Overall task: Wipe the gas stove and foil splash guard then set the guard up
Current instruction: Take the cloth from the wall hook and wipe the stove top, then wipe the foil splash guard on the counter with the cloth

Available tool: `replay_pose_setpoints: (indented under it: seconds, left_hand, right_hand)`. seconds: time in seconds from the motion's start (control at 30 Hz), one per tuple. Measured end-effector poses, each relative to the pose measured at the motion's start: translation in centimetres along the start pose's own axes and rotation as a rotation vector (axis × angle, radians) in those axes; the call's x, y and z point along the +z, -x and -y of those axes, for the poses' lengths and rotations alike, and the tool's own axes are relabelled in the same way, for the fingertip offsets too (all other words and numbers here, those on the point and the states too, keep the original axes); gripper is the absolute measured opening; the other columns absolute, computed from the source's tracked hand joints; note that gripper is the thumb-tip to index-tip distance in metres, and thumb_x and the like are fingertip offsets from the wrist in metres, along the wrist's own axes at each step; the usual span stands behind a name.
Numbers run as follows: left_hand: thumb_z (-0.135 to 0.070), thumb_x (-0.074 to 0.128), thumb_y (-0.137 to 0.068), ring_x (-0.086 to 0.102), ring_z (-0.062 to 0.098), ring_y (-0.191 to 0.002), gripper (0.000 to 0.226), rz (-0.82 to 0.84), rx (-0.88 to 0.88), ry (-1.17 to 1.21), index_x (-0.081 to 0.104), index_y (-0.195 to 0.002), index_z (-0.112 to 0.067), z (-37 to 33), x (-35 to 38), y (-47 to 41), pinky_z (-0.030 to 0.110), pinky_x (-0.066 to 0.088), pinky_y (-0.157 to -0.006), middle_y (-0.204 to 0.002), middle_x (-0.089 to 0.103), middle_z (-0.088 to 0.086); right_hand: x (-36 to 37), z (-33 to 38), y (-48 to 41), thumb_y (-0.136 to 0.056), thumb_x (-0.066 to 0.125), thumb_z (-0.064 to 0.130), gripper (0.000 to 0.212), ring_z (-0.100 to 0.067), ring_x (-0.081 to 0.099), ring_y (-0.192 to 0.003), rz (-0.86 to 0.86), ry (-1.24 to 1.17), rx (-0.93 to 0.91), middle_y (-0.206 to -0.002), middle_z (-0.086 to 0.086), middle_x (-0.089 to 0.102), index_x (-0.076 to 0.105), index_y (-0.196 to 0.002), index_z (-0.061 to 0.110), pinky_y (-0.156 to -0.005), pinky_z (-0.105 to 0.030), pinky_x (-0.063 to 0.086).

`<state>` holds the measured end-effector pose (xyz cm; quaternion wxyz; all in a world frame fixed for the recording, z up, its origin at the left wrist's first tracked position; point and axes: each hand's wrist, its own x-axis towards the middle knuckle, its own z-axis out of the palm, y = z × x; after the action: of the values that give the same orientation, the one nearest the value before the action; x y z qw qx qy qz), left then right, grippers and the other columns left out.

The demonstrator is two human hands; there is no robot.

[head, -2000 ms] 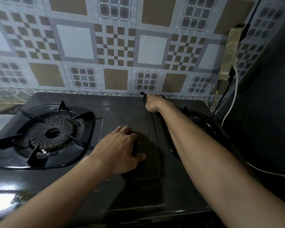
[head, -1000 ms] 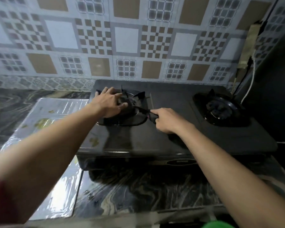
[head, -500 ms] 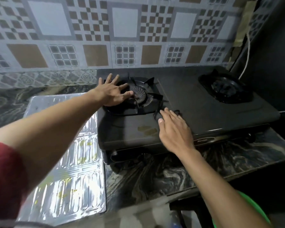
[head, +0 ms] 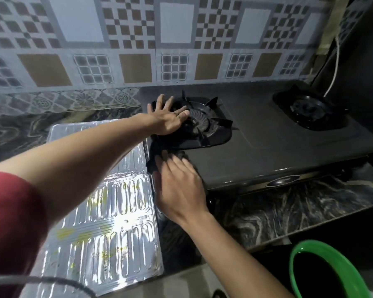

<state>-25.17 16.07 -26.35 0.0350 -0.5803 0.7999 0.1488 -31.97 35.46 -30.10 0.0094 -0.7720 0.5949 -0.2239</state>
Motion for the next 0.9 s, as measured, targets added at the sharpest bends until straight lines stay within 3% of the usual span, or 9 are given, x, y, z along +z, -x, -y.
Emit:
replay_pose_setpoints:
  seconds: [0.17, 0.33, 0.43, 0.53, 0.6, 0.63, 0.77, 0.83, 0.9]
  left_hand:
    - [-0.064, 0.004, -0.097, -0.029, 0.031, -0.147, 0.059, 0.003, 0.006, 0.011, 0.012, -0.153, -0.048, 0.1, 0.1, -0.3, 0.058, -0.016, -0.116, -0.166, -0.013, 0.003]
    - [-0.062, 0.007, -0.098, -0.023, 0.029, -0.149, 0.058, -0.03, 0.028, 0.077, 0.018, -0.153, -0.046, 0.1, 0.2, 0.3, 0.058, -0.013, -0.117, -0.167, -0.008, 0.002]
    - [-0.056, 0.012, -0.102, -0.01, 0.033, -0.152, 0.057, -0.105, 0.063, 0.197, 0.025, -0.154, -0.037, 0.6, -0.8, 2.1, 0.059, -0.004, -0.119, -0.167, 0.001, 0.01]
    - [-0.038, 0.029, -0.106, 0.02, 0.026, -0.15, 0.049, -0.307, 0.188, 0.342, 0.042, -0.149, -0.019, 0.8, -2.6, 5.6, 0.041, 0.017, -0.12, -0.16, 0.031, 0.012]
    - [-0.028, 0.04, -0.104, 0.047, 0.021, -0.135, 0.041, -0.426, 0.212, 0.489, 0.054, -0.141, -0.014, 0.9, -3.3, 8.2, 0.03, 0.033, -0.111, -0.145, 0.054, 0.01]
    - [-0.026, 0.044, -0.103, 0.055, 0.018, -0.127, 0.037, -0.442, 0.191, 0.598, 0.058, -0.136, -0.016, 1.0, -3.7, 9.3, 0.031, 0.038, -0.11, -0.137, 0.061, 0.008]
    - [-0.038, 0.044, -0.102, 0.062, 0.019, -0.118, 0.037, -0.194, 0.099, 1.092, 0.063, -0.129, -0.022, 0.5, -5.4, 13.7, 0.049, 0.041, -0.108, -0.126, 0.069, 0.003]
    - [-0.049, 0.049, -0.096, 0.065, 0.018, -0.115, 0.043, -0.087, 0.107, 1.12, 0.063, -0.129, -0.024, -0.3, -6.2, 15.9, 0.042, 0.048, -0.1, -0.123, 0.07, 0.001]
    - [-0.045, 0.066, -0.085, 0.068, 0.018, -0.11, 0.046, -0.113, 0.126, 1.005, 0.067, -0.124, -0.022, -1.3, -6.7, 17.7, 0.039, 0.054, -0.094, -0.118, 0.073, 0.002]
  right_hand:
    - [-0.2, -1.1, 1.4, -0.095, 0.05, 0.026, 0.039, -0.023, 0.052, -0.128, 0.014, -0.11, -0.26, -0.139, -0.005, 0.059, 0.062, -0.13, 0.016, -0.113, -0.037, 0.033]
    - [-0.6, -2.7, 2.6, -0.084, 0.052, 0.011, 0.046, -0.021, 0.054, -0.128, 0.03, -0.201, -0.412, -0.137, -0.007, 0.06, 0.063, -0.128, 0.011, -0.115, -0.032, 0.03]
    - [-3.2, -3.2, 2.5, -0.087, 0.058, 0.003, 0.04, -0.015, 0.056, -0.119, 0.17, -0.476, -0.229, -0.127, -0.007, 0.067, 0.063, -0.126, 0.011, -0.108, -0.018, 0.032]
    - [-5.4, -3.9, 1.0, -0.093, 0.057, 0.009, 0.023, -0.006, 0.065, -0.093, 0.207, -0.873, 0.125, -0.102, 0.003, 0.071, 0.062, -0.113, 0.019, -0.086, -0.023, 0.048]
    - [-6.6, -4.7, -0.6, -0.092, 0.06, 0.006, 0.016, -0.003, 0.058, -0.077, 0.157, -1.0, 0.208, -0.086, 0.004, 0.065, 0.066, -0.103, 0.016, -0.076, -0.02, 0.045]
    - [-7.3, -5.1, -1.4, -0.092, 0.061, 0.004, 0.015, -0.003, 0.055, -0.074, 0.167, -1.047, 0.227, -0.082, 0.003, 0.062, 0.067, -0.099, 0.015, -0.073, -0.017, 0.043]
    - [-10.3, -5.9, -4.2, -0.092, 0.061, 0.001, 0.017, -0.002, 0.058, -0.073, 0.23, -1.16, 0.262, -0.083, 0.0, 0.063, 0.069, -0.101, 0.013, -0.072, -0.013, 0.045]
    - [-11.6, -6.5, -5.3, -0.091, 0.062, 0.001, 0.019, -0.008, 0.064, -0.081, 0.273, -1.256, 0.285, -0.092, -0.005, 0.067, 0.069, -0.107, 0.008, -0.074, -0.019, 0.051]
    - [-12.9, -6.8, -6.1, -0.091, 0.061, -0.001, 0.02, -0.014, 0.066, -0.082, 0.326, -1.348, 0.285, -0.096, -0.01, 0.068, 0.067, -0.11, 0.003, -0.069, -0.023, 0.056]
